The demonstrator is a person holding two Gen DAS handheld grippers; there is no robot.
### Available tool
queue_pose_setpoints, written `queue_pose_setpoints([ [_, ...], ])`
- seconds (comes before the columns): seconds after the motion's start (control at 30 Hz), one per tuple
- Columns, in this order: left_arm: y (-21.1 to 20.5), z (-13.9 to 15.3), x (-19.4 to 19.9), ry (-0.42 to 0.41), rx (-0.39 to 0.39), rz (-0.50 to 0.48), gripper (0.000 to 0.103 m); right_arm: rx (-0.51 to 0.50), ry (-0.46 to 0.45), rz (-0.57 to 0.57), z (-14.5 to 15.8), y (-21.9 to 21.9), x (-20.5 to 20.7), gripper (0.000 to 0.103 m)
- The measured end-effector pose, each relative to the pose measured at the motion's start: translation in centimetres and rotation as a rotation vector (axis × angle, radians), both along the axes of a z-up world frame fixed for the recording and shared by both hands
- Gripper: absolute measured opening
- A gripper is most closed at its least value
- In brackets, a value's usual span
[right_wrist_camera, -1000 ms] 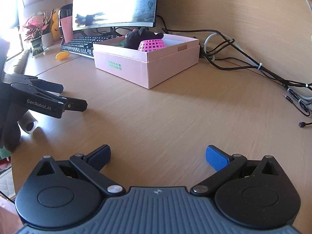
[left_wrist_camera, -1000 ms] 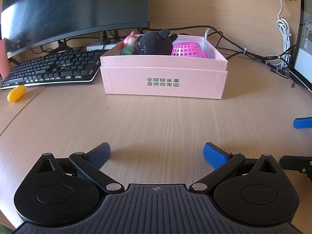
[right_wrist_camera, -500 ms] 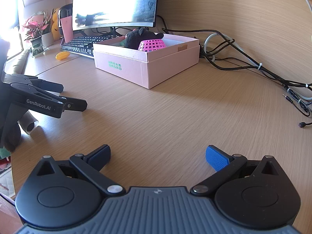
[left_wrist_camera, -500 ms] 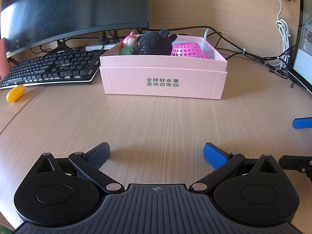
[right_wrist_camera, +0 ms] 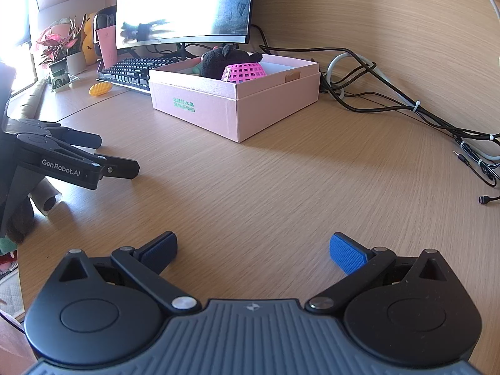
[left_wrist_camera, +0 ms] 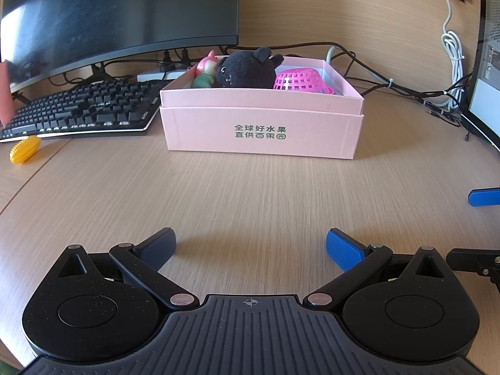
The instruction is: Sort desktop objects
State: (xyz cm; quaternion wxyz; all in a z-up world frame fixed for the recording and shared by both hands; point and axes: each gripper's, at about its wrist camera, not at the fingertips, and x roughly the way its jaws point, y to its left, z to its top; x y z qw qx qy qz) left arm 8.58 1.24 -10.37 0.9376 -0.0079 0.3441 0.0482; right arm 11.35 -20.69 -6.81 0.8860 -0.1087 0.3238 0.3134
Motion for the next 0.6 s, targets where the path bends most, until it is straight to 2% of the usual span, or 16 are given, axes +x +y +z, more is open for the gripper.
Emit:
queue_pose_setpoints([
  [0.6, 0.07, -0.07, -0.07, -0.004, -0.004, 0.018, 0.103, 0.000, 0.000, 0.000, -0.01, 0.01, 0.00, 0.103],
])
